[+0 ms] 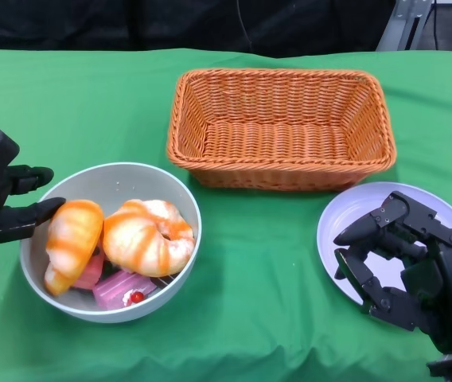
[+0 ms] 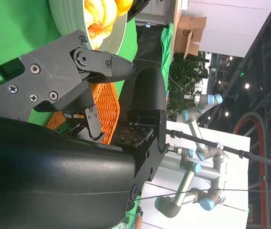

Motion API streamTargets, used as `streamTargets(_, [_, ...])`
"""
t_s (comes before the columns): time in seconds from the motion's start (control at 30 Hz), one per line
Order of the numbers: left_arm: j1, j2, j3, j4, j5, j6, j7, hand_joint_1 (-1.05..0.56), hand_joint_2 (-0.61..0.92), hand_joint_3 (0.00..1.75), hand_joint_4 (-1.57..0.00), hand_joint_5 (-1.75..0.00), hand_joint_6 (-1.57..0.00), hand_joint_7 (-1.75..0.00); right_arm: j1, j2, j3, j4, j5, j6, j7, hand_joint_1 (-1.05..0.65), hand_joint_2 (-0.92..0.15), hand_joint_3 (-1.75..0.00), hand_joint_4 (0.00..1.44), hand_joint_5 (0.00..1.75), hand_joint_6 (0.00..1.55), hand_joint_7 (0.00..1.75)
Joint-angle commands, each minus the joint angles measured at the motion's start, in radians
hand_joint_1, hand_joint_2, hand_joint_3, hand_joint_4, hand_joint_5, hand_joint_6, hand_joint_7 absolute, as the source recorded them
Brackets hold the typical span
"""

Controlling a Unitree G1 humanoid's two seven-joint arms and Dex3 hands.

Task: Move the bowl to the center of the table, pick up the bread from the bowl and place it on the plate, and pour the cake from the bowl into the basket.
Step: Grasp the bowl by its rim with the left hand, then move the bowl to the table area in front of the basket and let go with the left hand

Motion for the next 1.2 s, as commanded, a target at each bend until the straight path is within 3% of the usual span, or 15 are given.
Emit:
streamTargets(0.03, [-0.015, 0.007, 0.006, 0.026, -0.004, -0.02, 0.005, -0.55, 0.92, 0.49, -0.09, -0.02, -0.08, -0.01, 0.005, -0.009, -0.002, -0.009, 0.014, 0.001, 0.001, -0.22, -0.61, -0.74, 0.71, 1.55, 0.66, 1.23])
streamTargets(0.93, [-0.024, -0.008, 0.003, 0.024, -0.047, 0.041, -0.117, -0.51, 0.92, 0.43, -0.11, -0.02, -0.06, -0.01, 0.007, -0.001, -0.002, -0.016, 0.011, -0.007, -0.011, -0.22, -0.62, -0.72, 0.7, 1.55, 0.66, 1.23])
streamTargets(1.2, [-0.015, -0.015, 0.003, 0.008, -0.06, 0.055, -0.135, -0.51, 0.92, 0.43, -0.12, -0.02, -0.06, 0.0, 0.009, -0.001, -0.001, -0.021, 0.009, -0.001, -0.014, -0.23, -0.66, -0.64, 0.7, 1.55, 0.66, 1.22])
